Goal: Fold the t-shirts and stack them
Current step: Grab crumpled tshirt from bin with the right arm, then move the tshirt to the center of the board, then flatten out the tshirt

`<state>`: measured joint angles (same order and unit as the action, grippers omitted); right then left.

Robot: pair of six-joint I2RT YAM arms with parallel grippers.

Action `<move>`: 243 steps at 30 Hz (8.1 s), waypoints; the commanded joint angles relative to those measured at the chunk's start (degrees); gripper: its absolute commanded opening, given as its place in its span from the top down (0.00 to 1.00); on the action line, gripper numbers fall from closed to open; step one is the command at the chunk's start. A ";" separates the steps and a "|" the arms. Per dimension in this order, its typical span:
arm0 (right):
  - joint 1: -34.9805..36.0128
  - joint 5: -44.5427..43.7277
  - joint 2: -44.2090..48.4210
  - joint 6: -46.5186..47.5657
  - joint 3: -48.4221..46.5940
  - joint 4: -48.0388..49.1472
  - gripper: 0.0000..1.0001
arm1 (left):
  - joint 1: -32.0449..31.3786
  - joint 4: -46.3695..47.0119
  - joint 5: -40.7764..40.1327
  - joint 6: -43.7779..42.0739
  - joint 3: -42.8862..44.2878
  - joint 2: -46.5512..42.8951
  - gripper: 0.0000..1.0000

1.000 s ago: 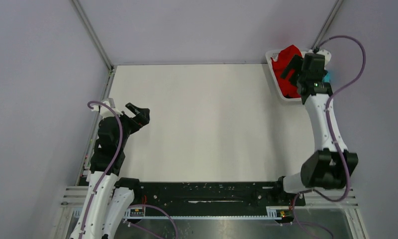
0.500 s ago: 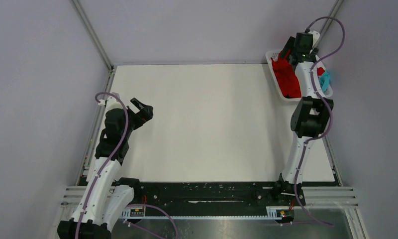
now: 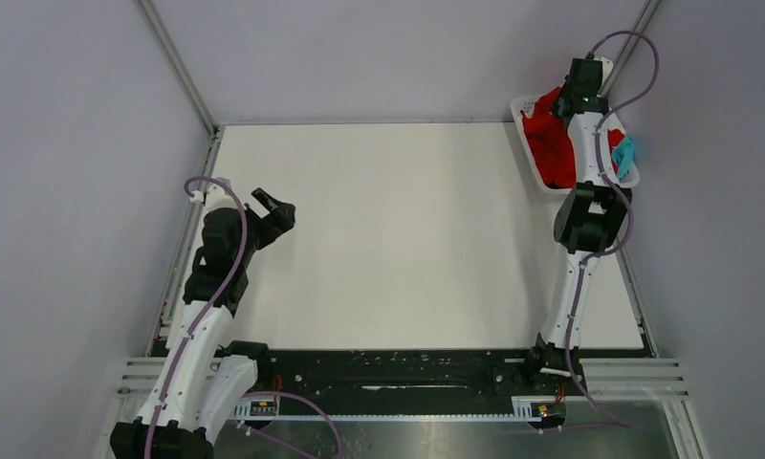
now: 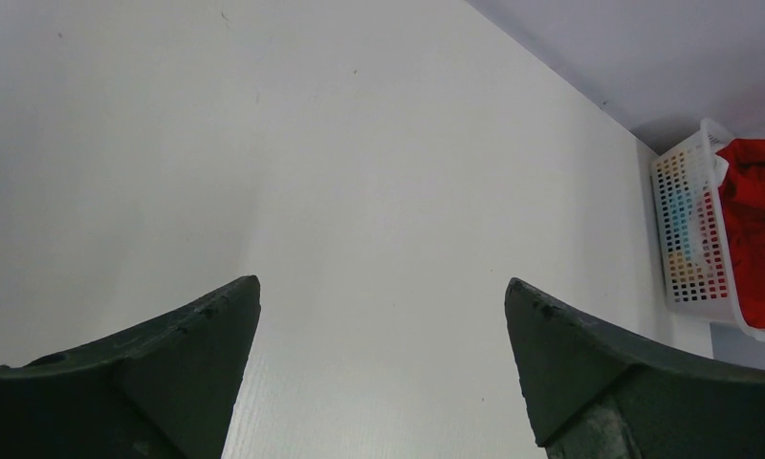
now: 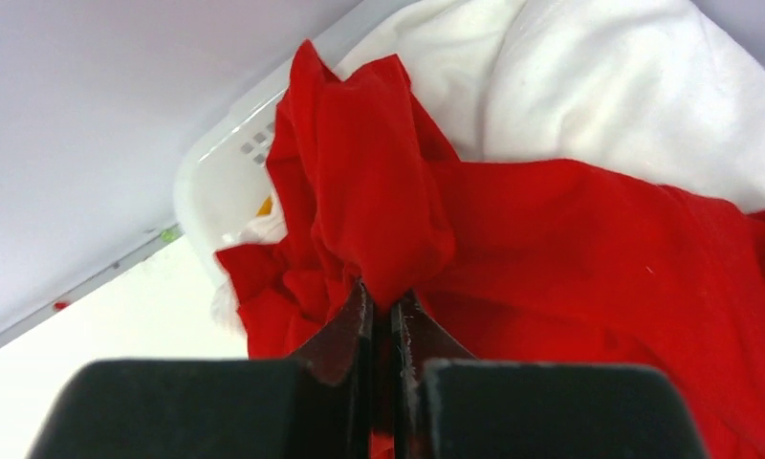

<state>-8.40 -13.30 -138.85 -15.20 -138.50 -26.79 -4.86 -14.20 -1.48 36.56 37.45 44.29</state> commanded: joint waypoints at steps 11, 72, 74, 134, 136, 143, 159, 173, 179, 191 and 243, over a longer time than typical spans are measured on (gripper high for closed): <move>11.61 26.30 41.31 -2.37 10.89 -5.35 1.00 | 0.25 -2.26 3.88 2.60 0.30 -12.58 0.01; 47.80 2.70 50.58 1.46 87.84 18.93 0.14 | -14.03 -0.50 11.81 4.77 13.90 52.87 0.96; 47.79 1.88 49.15 0.84 88.12 19.67 0.20 | -14.25 0.09 11.88 4.97 14.05 52.66 1.00; 31.54 -2.71 60.08 7.42 70.52 10.91 0.67 | -3.96 -18.61 -18.68 7.24 16.12 22.04 0.62; 31.52 -3.98 52.88 7.11 64.36 5.93 0.27 | -2.98 -20.42 -16.72 6.95 18.98 27.63 0.07; 31.61 -3.51 57.99 0.25 70.55 1.98 0.01 | -5.94 -17.24 -7.36 2.07 16.01 25.63 0.01; 51.36 15.19 78.48 -27.86 109.34 12.88 0.01 | -40.81 -8.99 -0.94 -0.93 11.92 31.99 0.01; 52.33 13.61 73.77 -33.59 116.96 17.71 0.01 | -55.64 -15.06 -10.03 1.26 22.07 52.64 0.13; 52.34 11.45 76.36 -33.87 117.78 15.65 0.01 | -56.07 -20.83 -19.40 4.84 26.44 55.98 0.34; 52.31 8.49 79.51 -33.69 118.33 11.88 0.01 | -55.29 -25.35 -24.97 6.18 29.20 56.15 0.57; 53.23 5.23 81.67 -25.55 110.68 2.59 0.00 | -14.19 -21.53 -11.50 -6.95 46.79 52.78 0.01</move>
<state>43.64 -6.42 -58.78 -43.88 -24.75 -16.73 -18.48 -39.07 -25.91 20.93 100.38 112.99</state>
